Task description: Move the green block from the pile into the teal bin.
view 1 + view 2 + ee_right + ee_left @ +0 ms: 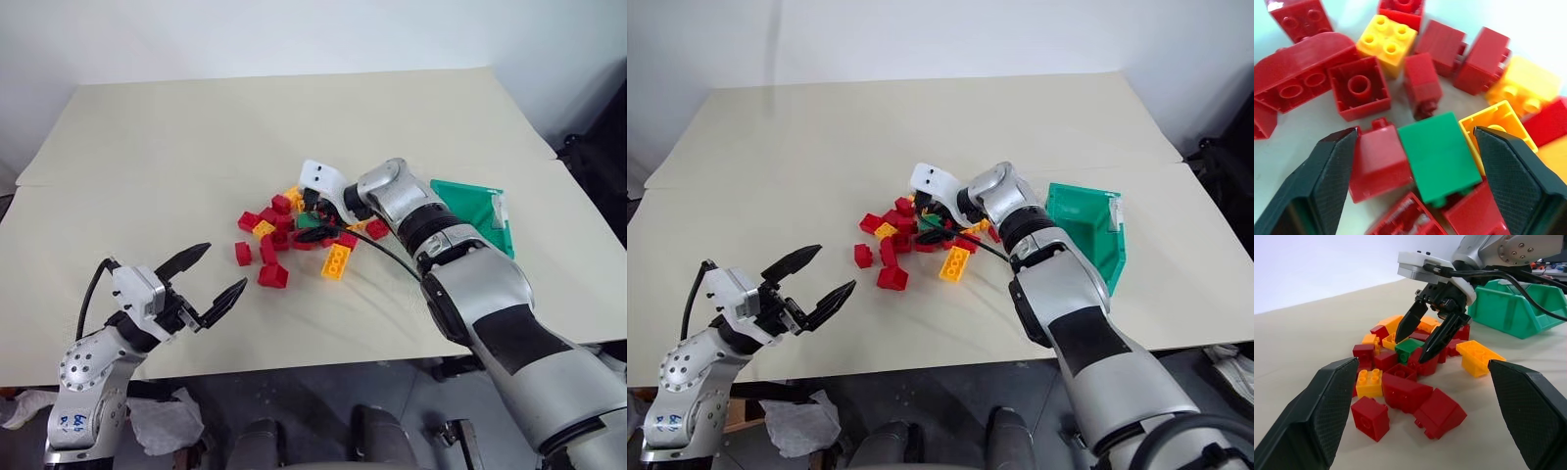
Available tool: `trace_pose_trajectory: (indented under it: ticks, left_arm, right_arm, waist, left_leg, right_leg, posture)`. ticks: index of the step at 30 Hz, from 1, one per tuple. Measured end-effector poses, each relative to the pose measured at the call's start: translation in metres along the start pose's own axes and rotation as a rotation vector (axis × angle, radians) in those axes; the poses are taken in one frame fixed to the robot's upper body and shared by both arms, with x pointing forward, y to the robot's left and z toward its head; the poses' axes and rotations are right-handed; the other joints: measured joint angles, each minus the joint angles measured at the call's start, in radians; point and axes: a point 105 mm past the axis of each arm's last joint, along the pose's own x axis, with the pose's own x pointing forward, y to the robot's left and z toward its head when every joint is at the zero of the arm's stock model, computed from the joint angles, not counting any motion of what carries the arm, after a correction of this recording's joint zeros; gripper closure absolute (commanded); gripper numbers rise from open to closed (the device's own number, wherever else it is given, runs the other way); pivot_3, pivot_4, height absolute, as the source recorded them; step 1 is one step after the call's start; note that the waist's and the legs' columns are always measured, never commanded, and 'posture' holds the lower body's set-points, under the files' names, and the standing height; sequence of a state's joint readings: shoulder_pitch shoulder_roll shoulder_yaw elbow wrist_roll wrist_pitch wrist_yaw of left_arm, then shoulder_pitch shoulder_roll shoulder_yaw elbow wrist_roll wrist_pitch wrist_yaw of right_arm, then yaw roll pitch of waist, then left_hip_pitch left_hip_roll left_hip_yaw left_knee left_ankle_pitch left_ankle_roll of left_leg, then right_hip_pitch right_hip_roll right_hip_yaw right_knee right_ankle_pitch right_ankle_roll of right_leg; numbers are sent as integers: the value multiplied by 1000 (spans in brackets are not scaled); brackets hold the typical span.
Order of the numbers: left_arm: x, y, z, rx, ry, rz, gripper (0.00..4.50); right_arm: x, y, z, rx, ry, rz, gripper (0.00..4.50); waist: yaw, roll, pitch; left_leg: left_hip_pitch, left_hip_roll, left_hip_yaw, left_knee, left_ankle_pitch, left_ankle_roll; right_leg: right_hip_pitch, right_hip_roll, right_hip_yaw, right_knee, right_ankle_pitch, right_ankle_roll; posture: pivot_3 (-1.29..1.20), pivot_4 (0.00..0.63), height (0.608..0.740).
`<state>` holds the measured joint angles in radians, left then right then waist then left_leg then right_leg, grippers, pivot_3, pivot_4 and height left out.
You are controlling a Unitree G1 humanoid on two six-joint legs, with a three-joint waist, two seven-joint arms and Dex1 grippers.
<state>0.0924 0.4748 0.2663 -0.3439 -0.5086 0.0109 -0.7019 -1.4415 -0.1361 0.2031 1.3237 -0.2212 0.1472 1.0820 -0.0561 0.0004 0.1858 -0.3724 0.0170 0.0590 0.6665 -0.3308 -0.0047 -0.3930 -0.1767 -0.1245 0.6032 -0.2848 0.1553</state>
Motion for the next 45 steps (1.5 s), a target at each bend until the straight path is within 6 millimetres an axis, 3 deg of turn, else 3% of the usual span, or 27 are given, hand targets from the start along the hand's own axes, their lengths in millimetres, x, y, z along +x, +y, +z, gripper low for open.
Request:
trace_pose_trajectory:
  ticks: [8, 27, 35, 41, 45]
  left_arm:
    - [-3, -1, -4, -13, 12, 17, 0]
    - [-3, 1, -1, -5, 6, 19, 0]
    - [-3, 2, -1, -2, 7, 29, 0]
    - [-5, 1, -2, -6, 11, 37, 0]
    - [-4, -2, 3, 3, -3, 33, 0]
  right_arm:
    - [-20, -17, -4, 50, -32, -67, 594]
    - [-2, -8, -9, -83, 90, -62, 594]
    - [1, -6, -2, -103, 88, -57, 3023]
    - [1, -1, 8, -107, 17, -15, 3040]
    - [-16, -7, 13, -92, -70, 6, 3040]
  waist:
    - [0, 0, 0]
    - [0, 0, 0]
    - [-1, 0, 0]
    - [-1, 0, 0]
    - [4, 0, 0]
  left_leg:
    - [0, 0, 0, 0, 0, 0]
    - [0, 0, 1, 0, 0, 0]
    - [0, 0, 1, 0, 0, 0]
    - [0, 0, 1, 0, 0, 0]
    - [0, 0, 0, 0, 0, 0]
  right_leg:
    - [0, 0, 0, 0, 0, 0]
    - [0, 0, 0, 0, 0, 0]
    - [0, 0, 0, 0, 0, 0]
    - [-1, 0, 0, 0, 0, 0]
    - [0, 0, 0, 0, 0, 0]
  posture:
    - [0, 150, 740]
    - [0, 150, 740]
    - [0, 150, 740]
    - [0, 150, 740]
    - [0, 150, 740]
